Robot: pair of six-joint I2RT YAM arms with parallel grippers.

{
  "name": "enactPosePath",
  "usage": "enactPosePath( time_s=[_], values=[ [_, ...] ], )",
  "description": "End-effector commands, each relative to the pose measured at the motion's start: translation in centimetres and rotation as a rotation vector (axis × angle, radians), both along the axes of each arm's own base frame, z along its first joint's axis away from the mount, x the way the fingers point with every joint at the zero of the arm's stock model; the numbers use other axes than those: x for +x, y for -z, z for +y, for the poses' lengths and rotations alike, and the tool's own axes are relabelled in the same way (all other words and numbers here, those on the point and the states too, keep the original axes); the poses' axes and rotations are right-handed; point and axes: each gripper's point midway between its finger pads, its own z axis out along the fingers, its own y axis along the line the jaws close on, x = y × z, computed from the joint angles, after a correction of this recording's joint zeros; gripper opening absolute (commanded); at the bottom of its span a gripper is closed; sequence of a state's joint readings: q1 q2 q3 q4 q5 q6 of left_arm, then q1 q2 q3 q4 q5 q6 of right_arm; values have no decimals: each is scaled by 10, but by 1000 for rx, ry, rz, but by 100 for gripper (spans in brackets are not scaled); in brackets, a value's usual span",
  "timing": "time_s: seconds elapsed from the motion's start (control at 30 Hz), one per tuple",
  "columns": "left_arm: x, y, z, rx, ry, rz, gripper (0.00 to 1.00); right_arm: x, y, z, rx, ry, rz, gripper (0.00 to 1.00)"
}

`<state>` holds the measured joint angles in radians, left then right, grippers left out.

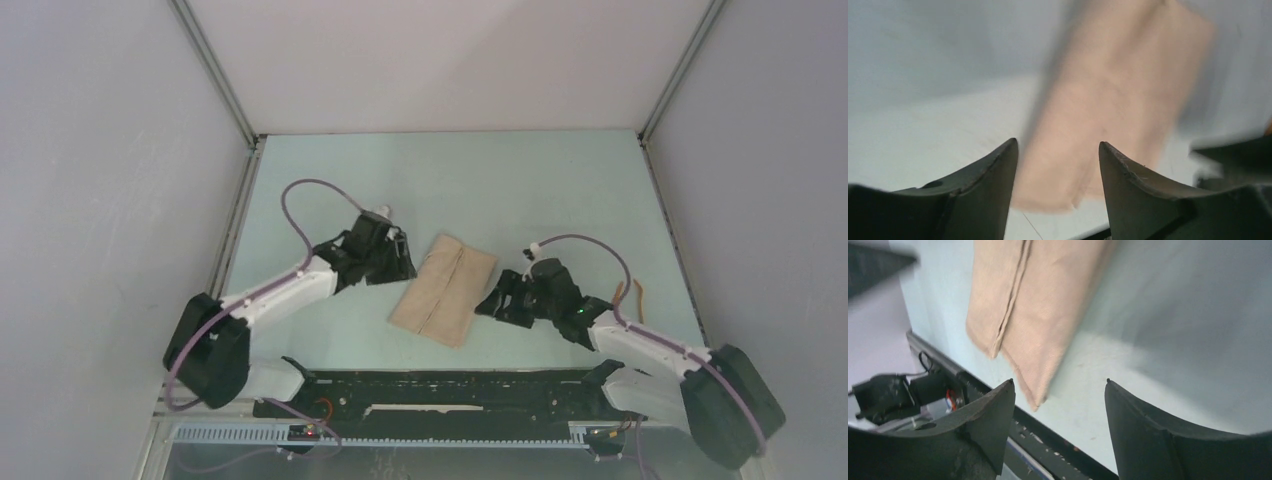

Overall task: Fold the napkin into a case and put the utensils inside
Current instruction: Rotate the 2/3-rectangle-folded napkin at the center of the board, then pick up the 2/3-rectangle-folded napkin from the center of the board.

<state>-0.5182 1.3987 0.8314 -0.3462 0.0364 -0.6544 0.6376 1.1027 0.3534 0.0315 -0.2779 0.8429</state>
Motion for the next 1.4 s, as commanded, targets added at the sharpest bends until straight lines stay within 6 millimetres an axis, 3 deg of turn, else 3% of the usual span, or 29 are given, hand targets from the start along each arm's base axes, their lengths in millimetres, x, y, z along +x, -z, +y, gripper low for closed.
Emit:
enactPosePath(
  time_s=[0.0, 0.13, 0.23, 0.37, 0.63, 0.87, 1.0, 1.2, 1.37],
  values=[
    [-85, -6, -42, 126, 265, 12, 66, 14, -1, -58, -137, 76, -21, 75],
    [-131, -1, -82, 245, 434, 33, 68, 32, -12, -90, -114, 166, -26, 76],
    [-143, 10, -106, 328, 502, 52, 69, 42, -16, -106, -93, 222, -20, 75],
    [-145, 25, -130, 453, 571, 52, 70, 41, -17, -108, -75, 217, -11, 75],
    [-140, 50, -136, 591, 597, 56, 58, 34, -14, -108, -85, 201, -9, 74],
    [-138, 66, -126, 703, 605, 52, 52, 33, -10, -100, -72, 177, 1, 75],
    [-139, 74, -123, 720, 620, 63, 36, 33, -6, -94, -68, 156, 12, 74],
    [-135, 69, -122, 677, 654, 52, 8, 33, -3, -85, -46, 120, 25, 75],
    [-139, 49, -135, 507, 699, 28, 0, 35, -8, -60, 142, 80, 10, 82]
  ],
)
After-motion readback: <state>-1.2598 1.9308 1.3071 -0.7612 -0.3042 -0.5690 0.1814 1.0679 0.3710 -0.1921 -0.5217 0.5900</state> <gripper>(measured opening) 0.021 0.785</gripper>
